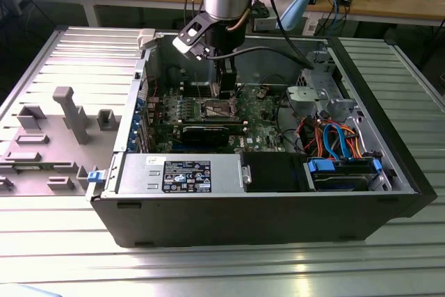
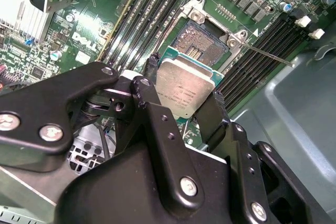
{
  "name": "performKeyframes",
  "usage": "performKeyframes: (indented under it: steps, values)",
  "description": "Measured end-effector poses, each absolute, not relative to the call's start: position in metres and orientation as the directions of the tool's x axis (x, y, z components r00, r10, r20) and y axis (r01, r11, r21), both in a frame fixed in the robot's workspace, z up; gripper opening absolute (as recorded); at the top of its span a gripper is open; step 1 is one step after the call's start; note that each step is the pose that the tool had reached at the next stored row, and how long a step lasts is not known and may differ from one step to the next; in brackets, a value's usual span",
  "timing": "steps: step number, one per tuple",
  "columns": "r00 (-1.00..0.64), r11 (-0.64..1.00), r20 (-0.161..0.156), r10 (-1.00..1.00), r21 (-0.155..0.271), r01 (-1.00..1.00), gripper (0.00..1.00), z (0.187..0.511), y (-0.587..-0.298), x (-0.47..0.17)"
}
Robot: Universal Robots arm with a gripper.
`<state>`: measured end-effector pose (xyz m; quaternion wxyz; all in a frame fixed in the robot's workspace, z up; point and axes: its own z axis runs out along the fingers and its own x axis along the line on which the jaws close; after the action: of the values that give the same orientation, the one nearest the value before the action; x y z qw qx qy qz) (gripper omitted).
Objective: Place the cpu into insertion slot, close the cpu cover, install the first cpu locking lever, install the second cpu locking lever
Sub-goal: 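Place the cpu into insertion slot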
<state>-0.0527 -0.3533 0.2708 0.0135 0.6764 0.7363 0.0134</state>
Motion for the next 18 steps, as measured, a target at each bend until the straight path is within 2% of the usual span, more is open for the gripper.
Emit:
performKeyframes:
  steps: [18]
  values:
    - [-0.085,0.085,-0.002,0.996,0.038,0.996,0.55,0.2671,-0.3532,-0.0537]
